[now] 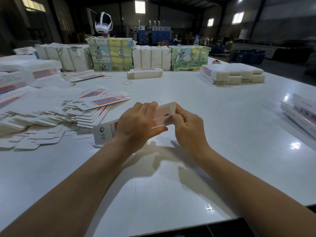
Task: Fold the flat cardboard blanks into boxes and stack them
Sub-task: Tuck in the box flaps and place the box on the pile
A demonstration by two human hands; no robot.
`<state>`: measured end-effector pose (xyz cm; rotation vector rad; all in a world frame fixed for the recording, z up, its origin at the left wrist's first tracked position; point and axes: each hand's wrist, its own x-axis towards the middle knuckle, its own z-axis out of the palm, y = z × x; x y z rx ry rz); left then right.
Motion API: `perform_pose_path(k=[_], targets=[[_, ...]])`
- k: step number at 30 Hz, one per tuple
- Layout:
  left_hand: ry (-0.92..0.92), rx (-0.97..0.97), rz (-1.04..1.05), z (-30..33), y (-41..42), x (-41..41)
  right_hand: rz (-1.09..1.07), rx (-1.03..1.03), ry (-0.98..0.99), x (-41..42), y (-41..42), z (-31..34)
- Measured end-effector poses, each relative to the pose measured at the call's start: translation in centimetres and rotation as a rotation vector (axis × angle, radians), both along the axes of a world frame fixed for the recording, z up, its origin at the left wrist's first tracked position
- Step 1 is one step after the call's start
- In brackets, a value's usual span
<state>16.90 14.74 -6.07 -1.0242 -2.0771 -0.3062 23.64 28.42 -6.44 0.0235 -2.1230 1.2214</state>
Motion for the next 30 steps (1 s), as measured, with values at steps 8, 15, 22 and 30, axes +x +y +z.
perform_pose_path(k=[8,15,22,30], targets=[[0.052,0.020,0.019,0.0,0.3,1.0,-0.128,0.318,-0.013,0.2,-0.1,-0.3],[0.064,-0.071,0.048,-0.3,0.1,0.6,-0.137,0.442,-0.094,0.3,0.7,0.3],[0.124,-0.097,0.119,-0.3,1.1,0.7,-0.149,0.161,-0.058,-0.2,0.4,0.0],[0.049,-0.114,0.157,-0.1,1.1,1.4,-0.115,0.121,-0.101,-0.2,0.4,-0.1]])
